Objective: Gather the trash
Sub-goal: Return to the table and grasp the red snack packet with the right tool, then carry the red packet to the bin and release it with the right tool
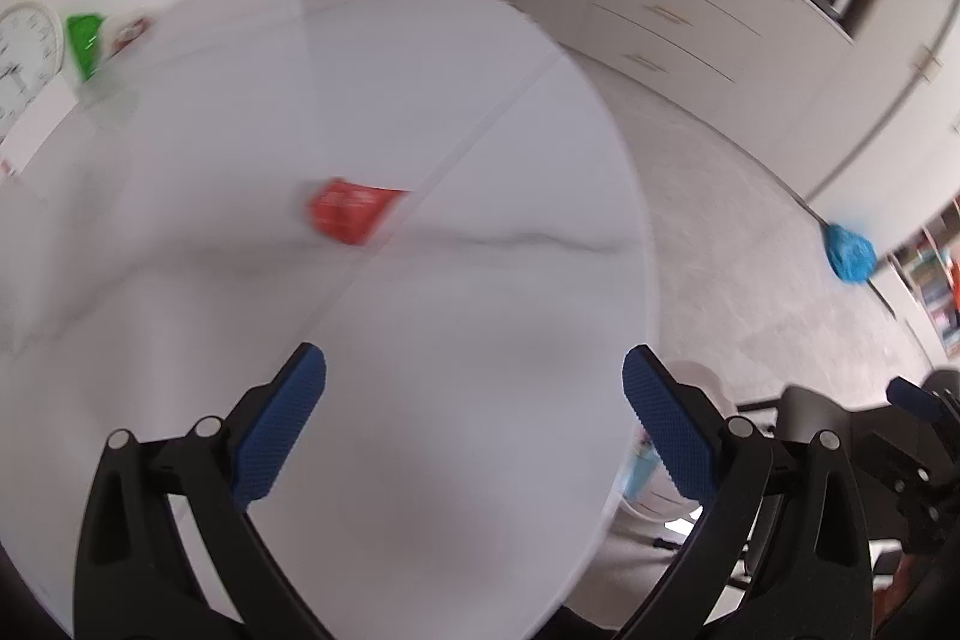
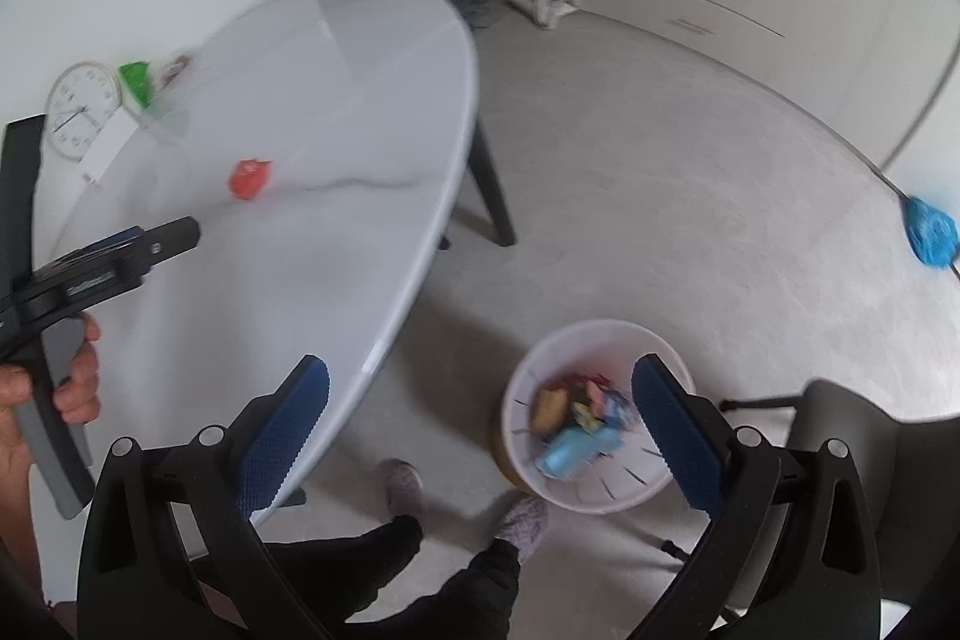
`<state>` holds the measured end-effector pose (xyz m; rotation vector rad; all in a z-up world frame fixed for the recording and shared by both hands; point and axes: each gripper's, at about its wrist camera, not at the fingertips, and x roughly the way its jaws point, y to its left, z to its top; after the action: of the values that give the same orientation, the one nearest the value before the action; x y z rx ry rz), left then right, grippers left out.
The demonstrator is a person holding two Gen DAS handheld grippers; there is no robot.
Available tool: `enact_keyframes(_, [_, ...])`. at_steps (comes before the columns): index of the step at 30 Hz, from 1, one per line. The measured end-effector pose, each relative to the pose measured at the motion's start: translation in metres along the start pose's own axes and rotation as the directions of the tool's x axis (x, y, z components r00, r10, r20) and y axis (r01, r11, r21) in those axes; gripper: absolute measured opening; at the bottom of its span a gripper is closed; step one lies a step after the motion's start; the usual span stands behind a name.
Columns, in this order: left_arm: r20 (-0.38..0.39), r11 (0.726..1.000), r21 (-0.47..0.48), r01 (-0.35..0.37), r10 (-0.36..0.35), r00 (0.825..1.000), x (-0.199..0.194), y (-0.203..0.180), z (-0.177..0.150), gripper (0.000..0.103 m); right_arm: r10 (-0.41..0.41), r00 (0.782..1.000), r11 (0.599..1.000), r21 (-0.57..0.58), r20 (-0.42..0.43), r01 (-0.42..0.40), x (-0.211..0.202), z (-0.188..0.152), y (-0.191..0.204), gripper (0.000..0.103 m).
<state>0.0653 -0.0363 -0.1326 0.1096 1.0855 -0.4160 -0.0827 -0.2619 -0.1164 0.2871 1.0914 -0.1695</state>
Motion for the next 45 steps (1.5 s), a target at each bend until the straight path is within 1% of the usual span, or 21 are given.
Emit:
enact_keyframes(2, [-0.003,0.999,-0.039,-0.012,0.011,1.0,0.004,0.02,0.005,0.095,0.013,1.0,1.0,-0.027,-0.005,-0.013,0.007,0.01,0.016,0.1])
enact_keyframes(6, [-0.009,0.995,-0.092,-0.031,0.03,1.0,0.007,0.049,0.008,0.095,0.041,0.999,0.994,-0.096,-0.026,-0.044,0.027,0.033,0.048,0.1])
enact_keyframes(12, [-0.021,0.988,-0.139,-0.063,0.06,0.998,0.012,0.087,0.009,0.095,0.074,0.996,0.977,-0.199,-0.054,-0.083,0.06,0.069,0.098,0.1])
enact_keyframes(15, [-0.024,0.986,-0.15,-0.075,0.072,0.997,0.014,0.1,0.01,0.095,0.092,0.993,0.961,-0.255,-0.071,-0.107,0.08,0.088,0.123,0.1])
enact_keyframes(18, [-0.028,0.985,-0.14,-0.103,0.1,0.995,0.014,0.111,0.009,0.095,0.109,0.99,0.936,-0.326,-0.088,-0.132,0.107,0.11,0.153,0.1])
enact_keyframes(19, [-0.028,0.985,-0.136,-0.111,0.108,0.994,0.015,0.115,0.009,0.095,0.117,0.988,0.923,-0.357,-0.101,-0.146,0.121,0.12,0.167,0.1])
enact_keyframes(22, [-0.037,0.983,-0.124,-0.136,0.132,0.991,0.018,0.123,0.008,0.095,0.12,0.982,0.891,-0.421,-0.143,-0.17,0.154,0.135,0.197,0.1])
enact_keyframes(26, [-0.052,0.979,-0.133,-0.153,0.147,0.988,0.023,0.138,0.004,0.095,0.101,0.974,0.851,-0.491,-0.2,-0.189,0.196,0.143,0.232,0.1])
enact_keyframes(28, [-0.056,0.978,-0.144,-0.153,0.146,0.988,0.023,0.144,0.002,0.095,0.072,0.974,0.83,-0.529,-0.213,-0.177,0.211,0.141,0.245,0.098])
enact_keyframes(29, [-0.056,0.977,-0.149,-0.154,0.147,0.988,0.023,0.147,0.001,0.095,0.059,0.974,0.823,-0.542,-0.22,-0.172,0.217,0.141,0.249,0.095])
enact_keyframes(30, [-0.057,0.976,-0.152,-0.154,0.147,0.987,0.023,0.148,0.0,0.095,0.04,0.972,0.815,-0.555,-0.233,-0.167,0.225,0.14,0.253,0.09])
enact_keyframes(31, [-0.059,0.975,-0.156,-0.155,0.147,0.987,0.024,0.151,0.0,0.095,0.033,0.97,0.81,-0.562,-0.241,-0.167,0.229,0.139,0.257,0.087])
enact_keyframes(32, [-0.061,0.975,-0.16,-0.156,0.148,0.987,0.024,0.153,0.0,0.095,0.028,0.968,0.808,-0.565,-0.248,-0.168,0.232,0.139,0.258,0.08])
enact_keyframes(33, [-0.061,0.974,-0.164,-0.156,0.148,0.987,0.024,0.155,-0.001,0.095,0.021,0.967,0.807,-0.566,-0.255,-0.167,0.235,0.139,0.26,0.07])
enact_keyframes(35, [-0.059,0.973,-0.167,-0.157,0.149,0.987,0.023,0.156,-0.001,0.095,0.013,0.965,0.807,-0.567,-0.261,-0.164,0.238,0.138,0.262,0.059])
enact_keyframes(36, [-0.06,0.973,-0.169,-0.158,0.15,0.987,0.023,0.157,-0.001,0.095,0.012,0.967,0.807,-0.568,-0.253,-0.159,0.237,0.138,0.263,0.056])
enact_keyframes(41, [-0.051,0.972,-0.176,-0.156,0.15,0.987,0.018,0.157,-0.002,0.095,0.025,0.97,0.813,-0.56,-0.241,-0.16,0.229,0.134,0.259,0.055])
enact_keyframes(45, [-0.033,0.977,-0.144,-0.156,0.153,0.988,0.01,0.148,-0.002,0.095,0.086,0.973,0.854,-0.487,-0.213,-0.182,0.196,0.128,0.231,0.055])
